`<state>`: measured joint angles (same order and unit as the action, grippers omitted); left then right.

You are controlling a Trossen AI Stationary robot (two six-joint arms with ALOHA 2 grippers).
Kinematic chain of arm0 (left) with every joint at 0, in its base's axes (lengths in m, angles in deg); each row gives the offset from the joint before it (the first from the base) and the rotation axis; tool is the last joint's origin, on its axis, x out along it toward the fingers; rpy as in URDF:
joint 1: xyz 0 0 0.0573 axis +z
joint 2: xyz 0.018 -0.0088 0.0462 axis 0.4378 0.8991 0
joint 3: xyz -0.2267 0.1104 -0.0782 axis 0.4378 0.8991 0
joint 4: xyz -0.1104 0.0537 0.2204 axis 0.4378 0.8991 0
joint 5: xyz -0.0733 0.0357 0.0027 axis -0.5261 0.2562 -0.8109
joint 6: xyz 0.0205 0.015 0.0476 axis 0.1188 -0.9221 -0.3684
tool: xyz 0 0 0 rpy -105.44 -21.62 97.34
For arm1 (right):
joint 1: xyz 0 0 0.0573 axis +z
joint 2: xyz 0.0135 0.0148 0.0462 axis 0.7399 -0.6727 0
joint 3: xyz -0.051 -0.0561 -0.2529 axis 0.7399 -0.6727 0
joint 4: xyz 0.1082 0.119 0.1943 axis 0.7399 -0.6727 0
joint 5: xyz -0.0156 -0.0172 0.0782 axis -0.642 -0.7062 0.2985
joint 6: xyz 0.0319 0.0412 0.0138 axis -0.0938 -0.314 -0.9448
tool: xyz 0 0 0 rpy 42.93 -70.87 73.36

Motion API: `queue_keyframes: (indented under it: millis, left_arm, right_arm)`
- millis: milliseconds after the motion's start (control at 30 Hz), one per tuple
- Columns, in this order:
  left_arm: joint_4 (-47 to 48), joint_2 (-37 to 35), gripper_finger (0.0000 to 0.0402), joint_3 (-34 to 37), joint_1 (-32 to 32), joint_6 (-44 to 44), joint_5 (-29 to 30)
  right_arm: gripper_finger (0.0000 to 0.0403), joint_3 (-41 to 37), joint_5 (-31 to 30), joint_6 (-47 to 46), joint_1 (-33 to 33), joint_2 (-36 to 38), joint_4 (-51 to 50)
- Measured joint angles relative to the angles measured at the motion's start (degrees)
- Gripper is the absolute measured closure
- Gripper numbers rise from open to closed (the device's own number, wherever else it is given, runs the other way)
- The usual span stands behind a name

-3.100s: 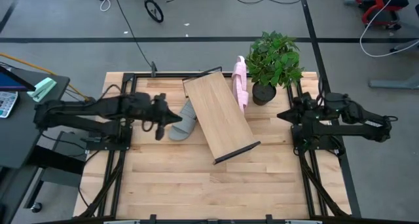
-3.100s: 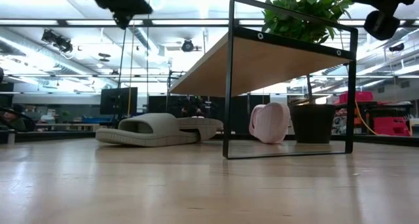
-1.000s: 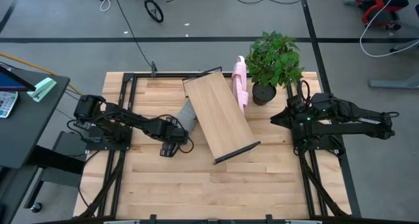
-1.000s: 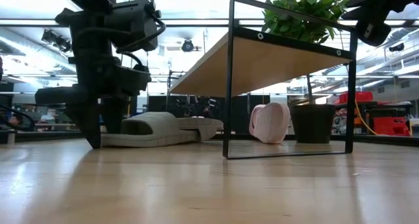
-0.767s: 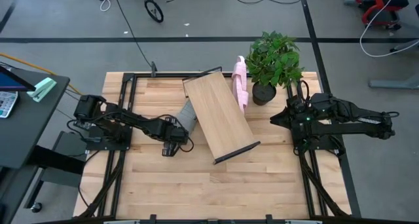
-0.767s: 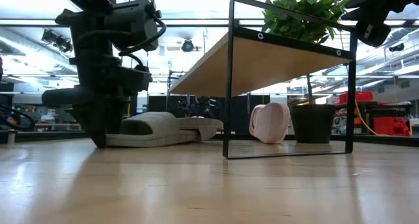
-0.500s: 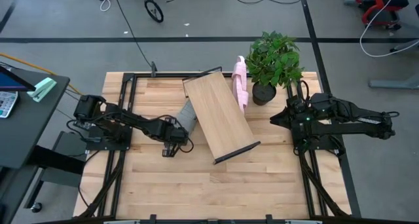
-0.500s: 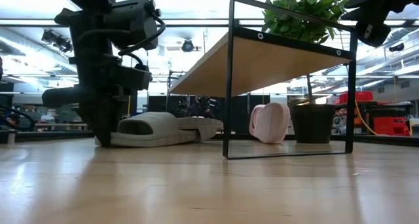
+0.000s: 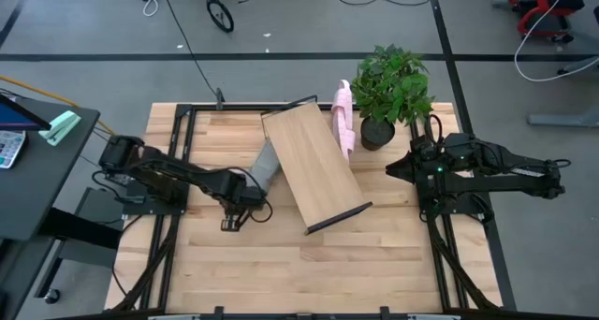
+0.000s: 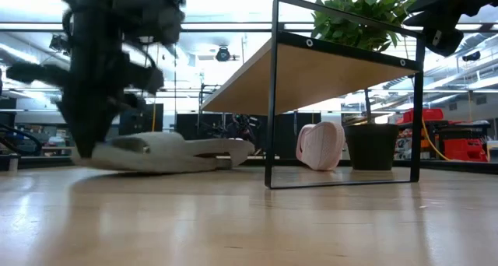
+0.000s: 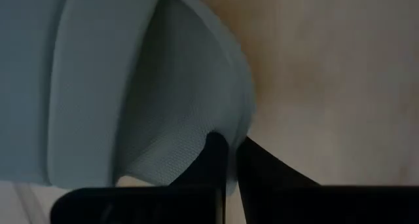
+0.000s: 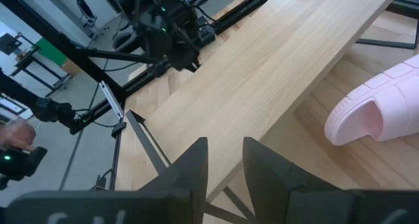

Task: Pick and place slides into the shelf
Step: Put the bottom gray slipper on the shelf

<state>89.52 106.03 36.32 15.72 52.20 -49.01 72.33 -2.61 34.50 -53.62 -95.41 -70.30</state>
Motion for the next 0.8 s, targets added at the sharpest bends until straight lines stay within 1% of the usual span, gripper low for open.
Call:
queue_keyframes:
  millis: [67, 267, 400, 600, 800]
  left_arm:
    - [3.3, -1.8, 0.0383, -1.3, 0.1, 0.1, -1.2]
    - [12.2, -6.8, 0.0383, -6.1, 0.1, 0.1, -7.6]
    - [19.3, -8.7, 0.0383, -10.9, 0.1, 0.2, -8.1]
    - [30.4, -9.5, 0.0383, -21.1, 0.1, 0.4, -10.5]
    - [38.5, -9.5, 0.0383, -32.2, 0.1, 2.8, -17.1]
  right_arm:
    - [0.03, 0.0, 0.0, 0.0, 0.0, 0.0, 0.0]
    - [0.03, 0.0, 0.1, 0.3, 0.0, 0.0, 0.0]
    - [0.03, 0.0, 0.1, 1.1, 0.0, 0.0, 0.0]
    - [0.03, 0.0, 0.4, 1.5, 0.0, 0.0, 0.0]
    - [0.03, 0.0, 0.6, 1.5, 0.0, 0.0, -0.1]
